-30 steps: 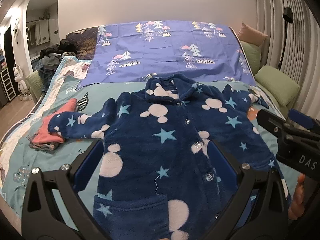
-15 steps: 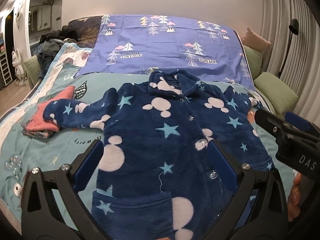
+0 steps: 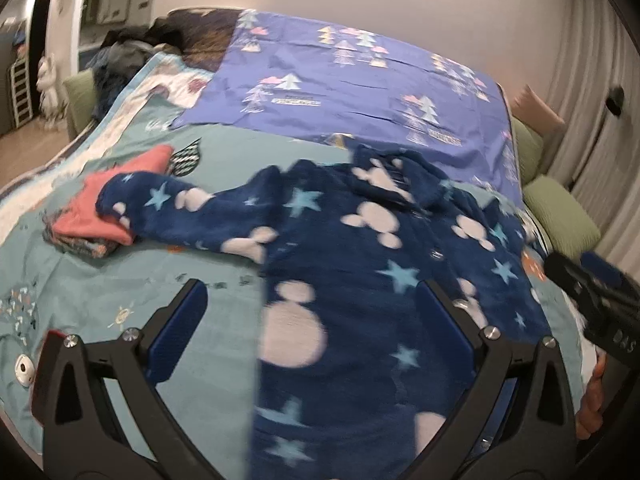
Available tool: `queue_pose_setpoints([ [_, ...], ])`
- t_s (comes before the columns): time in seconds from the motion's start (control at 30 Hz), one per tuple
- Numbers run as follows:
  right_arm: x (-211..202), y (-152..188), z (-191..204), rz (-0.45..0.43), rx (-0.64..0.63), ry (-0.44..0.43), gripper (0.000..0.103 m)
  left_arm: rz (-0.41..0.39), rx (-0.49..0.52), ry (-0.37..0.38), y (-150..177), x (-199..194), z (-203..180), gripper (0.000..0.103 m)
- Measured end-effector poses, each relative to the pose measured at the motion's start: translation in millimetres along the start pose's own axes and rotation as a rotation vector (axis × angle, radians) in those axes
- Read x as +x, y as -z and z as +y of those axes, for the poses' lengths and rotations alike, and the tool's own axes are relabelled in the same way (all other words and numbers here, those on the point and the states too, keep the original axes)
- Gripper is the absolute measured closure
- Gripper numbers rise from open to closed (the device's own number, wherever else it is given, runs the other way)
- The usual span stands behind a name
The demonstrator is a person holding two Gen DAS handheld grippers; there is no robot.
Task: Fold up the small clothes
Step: 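Grasp the sleeve with the left gripper and fold it across the body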
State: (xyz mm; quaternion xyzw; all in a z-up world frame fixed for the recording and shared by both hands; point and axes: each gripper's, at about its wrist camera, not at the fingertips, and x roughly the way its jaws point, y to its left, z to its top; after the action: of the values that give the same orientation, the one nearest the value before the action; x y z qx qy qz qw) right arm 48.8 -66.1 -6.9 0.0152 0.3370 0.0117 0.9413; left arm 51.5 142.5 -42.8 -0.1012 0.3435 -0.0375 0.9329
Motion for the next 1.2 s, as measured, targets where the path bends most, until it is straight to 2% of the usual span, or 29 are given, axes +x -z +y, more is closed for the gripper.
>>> queue_pose_setpoints([
  [0.1,16,2,3,0.039,-0.026,-0.049,0.0,0.011,-0.064,-0.053,-7,19,46,0.0],
  [0.23,36,8,-9,0.088,-0.007,-0.093,0.0,0.05,-0.277,-0.113,-18,49,134,0.001],
  [0.33,50,11,-24,0.111,0.026,-0.069,0.0,0.059,-0.423,-0.148,-26,71,190,0.005],
  [0.37,51,10,-27,0.118,0.032,-0.059,0.0,0.058,-0.464,-0.144,-29,79,205,0.006],
  [0.47,62,10,-40,0.138,0.058,-0.022,0.0,0.052,-0.592,-0.072,-38,109,241,0.006],
  [0.6,70,10,-47,0.149,0.078,-0.002,0.0,0.125,-0.739,0.018,-41,160,266,0.006],
  [0.8,73,8,-51,0.143,0.079,0.014,0.0,0.237,-0.892,0.055,-30,220,263,0.012],
  [0.83,74,8,-52,0.141,0.079,0.016,0.0,0.24,-0.923,0.073,-27,227,263,0.014],
  [0.87,74,8,-53,0.139,0.079,0.02,0.0,0.234,-0.939,0.087,-26,230,262,0.024],
  [0.9,74,8,-54,0.138,0.078,0.024,0.0,0.228,-0.948,0.107,-26,233,262,0.048],
  [0.93,74,8,-55,0.139,0.078,0.029,0.0,0.23,-0.946,0.128,-27,236,260,0.066],
  [0.97,74,9,-58,0.14,0.079,0.035,0.0,0.231,-0.937,0.14,-30,236,258,0.091],
  [1.0,74,9,-60,0.14,0.082,0.038,0.0,0.22,-0.922,0.133,-35,232,255,0.091],
  [1.07,74,9,-67,0.135,0.091,0.044,0.0,0.111,-0.828,0.063,-57,203,240,0.091],
  [1.13,72,9,-72,0.127,0.098,0.053,0.0,-0.027,-0.667,-0.007,-91,165,208,0.091],
  [1.2,70,8,-77,0.115,0.109,0.064,0.0,-0.138,-0.518,-0.016,-118,131,168,0.091],
])
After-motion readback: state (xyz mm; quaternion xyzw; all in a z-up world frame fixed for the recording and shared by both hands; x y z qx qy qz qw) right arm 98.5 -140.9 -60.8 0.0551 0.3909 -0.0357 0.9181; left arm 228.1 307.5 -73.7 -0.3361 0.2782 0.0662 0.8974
